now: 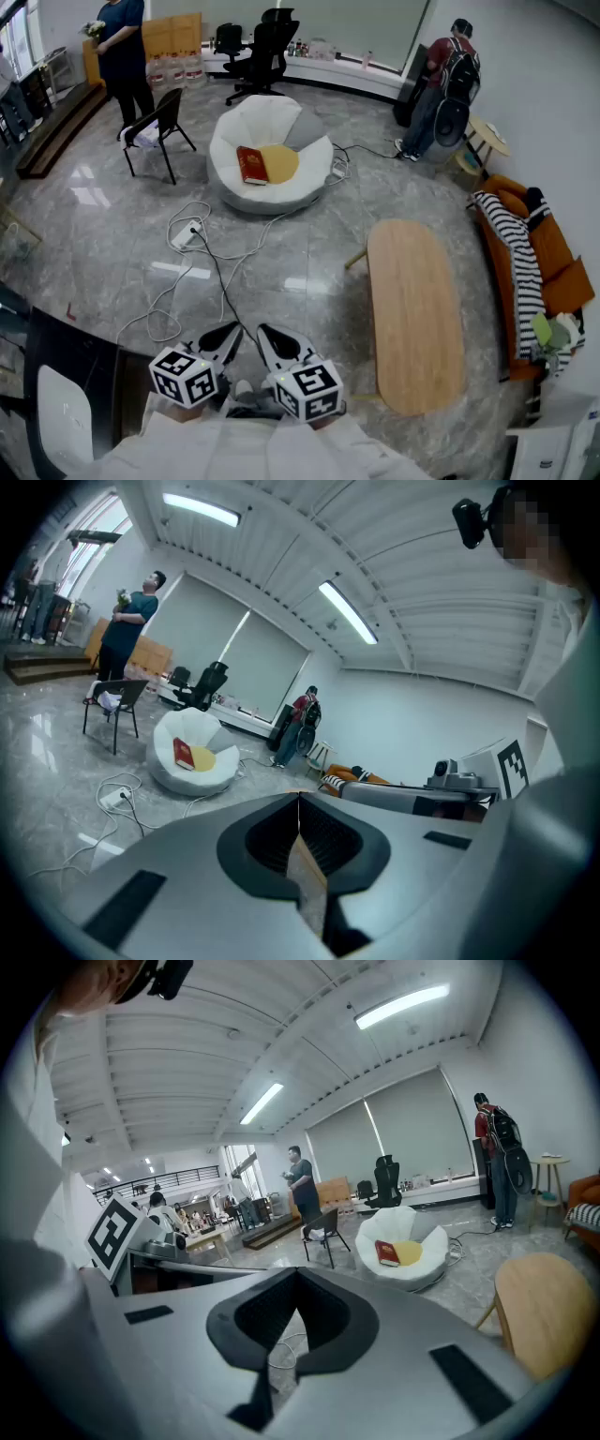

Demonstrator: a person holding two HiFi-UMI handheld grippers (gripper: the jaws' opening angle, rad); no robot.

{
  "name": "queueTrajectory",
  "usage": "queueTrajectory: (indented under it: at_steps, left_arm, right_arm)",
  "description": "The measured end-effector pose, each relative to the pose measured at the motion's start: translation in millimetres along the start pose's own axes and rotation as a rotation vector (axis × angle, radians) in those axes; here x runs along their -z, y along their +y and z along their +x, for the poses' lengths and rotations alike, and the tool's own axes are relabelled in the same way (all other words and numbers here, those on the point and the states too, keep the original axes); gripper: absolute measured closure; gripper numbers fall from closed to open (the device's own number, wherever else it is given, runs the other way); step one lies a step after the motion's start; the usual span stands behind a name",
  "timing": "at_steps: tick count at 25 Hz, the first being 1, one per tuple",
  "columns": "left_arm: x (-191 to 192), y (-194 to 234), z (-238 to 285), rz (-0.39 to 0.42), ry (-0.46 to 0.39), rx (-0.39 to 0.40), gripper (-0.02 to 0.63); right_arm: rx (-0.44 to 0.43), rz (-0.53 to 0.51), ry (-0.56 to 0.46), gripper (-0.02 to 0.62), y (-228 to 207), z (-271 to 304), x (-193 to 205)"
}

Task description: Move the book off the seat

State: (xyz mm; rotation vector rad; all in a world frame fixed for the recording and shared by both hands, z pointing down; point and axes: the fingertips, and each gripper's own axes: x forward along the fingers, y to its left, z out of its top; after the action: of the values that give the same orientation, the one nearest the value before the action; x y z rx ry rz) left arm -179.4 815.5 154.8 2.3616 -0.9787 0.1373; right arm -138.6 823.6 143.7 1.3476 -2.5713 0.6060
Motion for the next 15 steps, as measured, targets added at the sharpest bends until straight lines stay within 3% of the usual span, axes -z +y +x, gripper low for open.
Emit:
queueTrajectory:
  at_steps: [15]
  left_arm:
    - [-9.4,9.8,-3.4,0.023,-0.027,0.019,0.6]
  right_arm:
    - [0.019,0.001,-0.01,0.584,-3.6,6.8,-3.4]
